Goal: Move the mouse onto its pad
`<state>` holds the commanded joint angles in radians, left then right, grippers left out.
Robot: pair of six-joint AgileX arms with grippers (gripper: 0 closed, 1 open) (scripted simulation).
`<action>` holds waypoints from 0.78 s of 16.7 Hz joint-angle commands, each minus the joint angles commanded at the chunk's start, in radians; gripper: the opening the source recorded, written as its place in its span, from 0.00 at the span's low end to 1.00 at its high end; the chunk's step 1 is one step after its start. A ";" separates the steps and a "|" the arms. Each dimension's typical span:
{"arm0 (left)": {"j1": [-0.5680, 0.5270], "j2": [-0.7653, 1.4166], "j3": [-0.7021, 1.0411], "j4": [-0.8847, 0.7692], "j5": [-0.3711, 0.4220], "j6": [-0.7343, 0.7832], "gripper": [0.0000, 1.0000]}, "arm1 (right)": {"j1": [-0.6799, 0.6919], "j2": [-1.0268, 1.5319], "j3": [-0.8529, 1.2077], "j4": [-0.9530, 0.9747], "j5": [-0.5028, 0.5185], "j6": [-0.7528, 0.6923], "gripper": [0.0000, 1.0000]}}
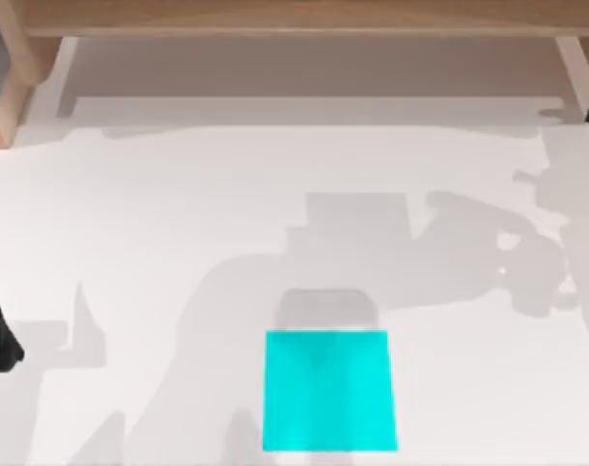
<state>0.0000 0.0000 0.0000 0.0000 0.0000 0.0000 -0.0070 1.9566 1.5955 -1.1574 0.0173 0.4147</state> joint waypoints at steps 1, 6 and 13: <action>0.000 0.000 0.000 0.000 0.000 0.000 1.00 | 0.042 0.001 0.000 0.005 0.000 0.027 0.00; 0.000 0.000 0.000 0.000 0.000 0.000 1.00 | 0.335 0.039 -0.023 0.007 -0.015 0.198 0.00; 0.000 0.000 0.000 0.000 0.000 0.000 1.00 | 0.731 0.094 -0.053 0.011 -0.021 0.410 0.00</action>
<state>0.0000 0.0000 0.0000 0.0000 0.0000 0.0000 0.7242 2.0503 1.5427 -1.1464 -0.0034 0.8251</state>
